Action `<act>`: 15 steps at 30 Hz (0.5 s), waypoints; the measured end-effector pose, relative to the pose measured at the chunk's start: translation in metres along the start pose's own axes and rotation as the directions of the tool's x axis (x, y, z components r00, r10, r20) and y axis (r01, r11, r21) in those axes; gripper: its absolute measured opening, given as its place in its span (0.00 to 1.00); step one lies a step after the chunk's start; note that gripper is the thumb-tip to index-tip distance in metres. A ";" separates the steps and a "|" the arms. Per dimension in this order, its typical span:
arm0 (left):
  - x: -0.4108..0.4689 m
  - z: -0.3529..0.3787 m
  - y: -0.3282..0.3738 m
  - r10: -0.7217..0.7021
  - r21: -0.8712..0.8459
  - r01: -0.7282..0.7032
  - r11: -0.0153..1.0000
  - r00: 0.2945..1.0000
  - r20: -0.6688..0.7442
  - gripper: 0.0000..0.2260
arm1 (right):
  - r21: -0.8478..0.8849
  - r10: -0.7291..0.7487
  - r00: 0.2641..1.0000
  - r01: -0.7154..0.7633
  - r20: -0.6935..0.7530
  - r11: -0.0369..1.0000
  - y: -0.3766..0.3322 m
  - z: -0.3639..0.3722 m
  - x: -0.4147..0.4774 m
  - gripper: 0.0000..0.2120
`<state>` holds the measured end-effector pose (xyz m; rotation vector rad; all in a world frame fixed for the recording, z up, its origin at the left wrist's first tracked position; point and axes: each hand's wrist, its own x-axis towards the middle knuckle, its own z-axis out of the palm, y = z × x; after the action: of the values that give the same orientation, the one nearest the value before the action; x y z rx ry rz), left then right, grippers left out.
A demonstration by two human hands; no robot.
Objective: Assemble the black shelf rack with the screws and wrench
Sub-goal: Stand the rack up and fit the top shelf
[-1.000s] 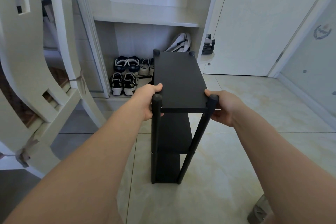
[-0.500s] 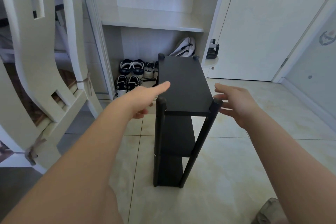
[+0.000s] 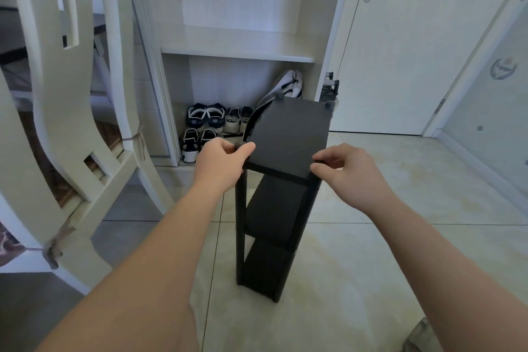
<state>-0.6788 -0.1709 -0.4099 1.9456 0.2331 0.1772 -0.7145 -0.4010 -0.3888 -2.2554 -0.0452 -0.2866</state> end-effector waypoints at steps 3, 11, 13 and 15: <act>0.005 0.009 -0.003 -0.015 -0.148 0.017 0.989 1.000 0.014 0.16 | 0.023 -0.049 0.996 0.047 0.074 0.999 -0.004 0.006 -0.005 0.11; -0.014 0.036 0.004 0.111 0.127 -0.123 0.984 0.990 0.091 0.15 | 0.068 -0.100 0.986 0.092 0.130 0.993 -0.001 0.007 0.001 0.14; -0.026 0.049 -0.001 0.021 0.201 -0.076 0.977 0.965 0.261 0.16 | 0.078 -0.087 0.988 0.078 0.124 0.994 -0.002 0.008 0.004 0.16; -0.039 0.067 -0.011 -0.054 0.231 -0.032 0.972 0.933 0.356 0.16 | 0.085 -0.078 0.990 0.068 0.117 0.994 -0.004 0.009 0.006 0.17</act>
<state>-0.7018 -0.2362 -0.4452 2.1684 0.0202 -0.2270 -0.7077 -0.3919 -0.3905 -2.1915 -0.1995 -0.1846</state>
